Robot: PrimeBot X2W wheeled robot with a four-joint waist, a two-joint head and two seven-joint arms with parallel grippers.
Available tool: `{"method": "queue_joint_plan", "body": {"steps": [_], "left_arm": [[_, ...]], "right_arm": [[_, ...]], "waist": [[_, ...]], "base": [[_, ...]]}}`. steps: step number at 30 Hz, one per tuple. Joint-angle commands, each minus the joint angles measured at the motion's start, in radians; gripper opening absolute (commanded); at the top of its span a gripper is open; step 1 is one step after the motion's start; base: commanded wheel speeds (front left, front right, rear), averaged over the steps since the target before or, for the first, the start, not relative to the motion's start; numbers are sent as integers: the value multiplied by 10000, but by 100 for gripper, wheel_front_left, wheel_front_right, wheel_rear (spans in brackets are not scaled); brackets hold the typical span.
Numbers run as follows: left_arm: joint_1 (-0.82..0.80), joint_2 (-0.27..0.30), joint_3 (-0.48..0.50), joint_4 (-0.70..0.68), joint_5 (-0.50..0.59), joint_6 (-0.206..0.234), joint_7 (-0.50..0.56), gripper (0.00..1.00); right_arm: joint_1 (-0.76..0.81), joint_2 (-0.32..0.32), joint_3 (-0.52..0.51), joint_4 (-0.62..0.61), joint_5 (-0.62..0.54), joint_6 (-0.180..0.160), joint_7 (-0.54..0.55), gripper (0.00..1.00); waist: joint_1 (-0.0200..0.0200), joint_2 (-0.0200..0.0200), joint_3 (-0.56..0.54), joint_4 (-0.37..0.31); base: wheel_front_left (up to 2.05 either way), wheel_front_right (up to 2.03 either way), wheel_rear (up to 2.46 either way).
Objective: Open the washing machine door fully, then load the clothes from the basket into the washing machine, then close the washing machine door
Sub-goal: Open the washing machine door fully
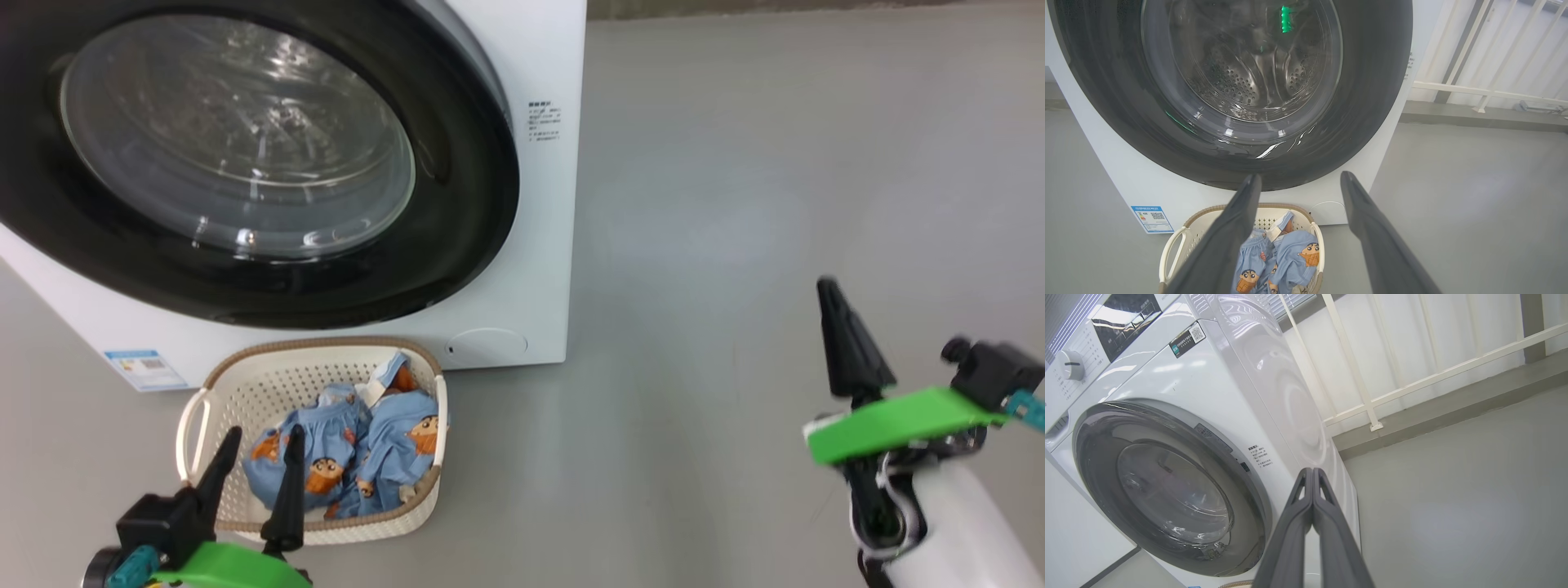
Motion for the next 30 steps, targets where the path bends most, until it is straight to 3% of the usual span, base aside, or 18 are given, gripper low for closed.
{"method": "queue_joint_plan", "body": {"steps": [1,12,20,24,30], "left_arm": [[-523,156,287,-301,-136,-16,-136,100],[-1061,179,73,-426,-294,-16,-136,100],[-1556,156,-155,-510,-425,-16,-136,100],[-1893,117,-307,-559,-514,-16,-136,100],[-2174,44,-422,-596,-614,-16,-136,100]], "right_arm": [[-567,-100,339,-186,487,16,-149,0],[-2515,-248,588,-109,2240,16,-192,0],[-4089,-568,1184,-295,5692,16,-182,0],[-4999,-1082,1640,33,7700,16,750,0],[-5864,-1526,2171,376,8916,16,2339,0]], "waist": [[0,0,145,106],[0,0,869,599],[0,0,1518,1012],[0,0,1953,1315],[0,0,2460,1606]], "base": [[0,0,0],[0,0,0],[0,0,0],[0,0,0],[0,0,0]]}}
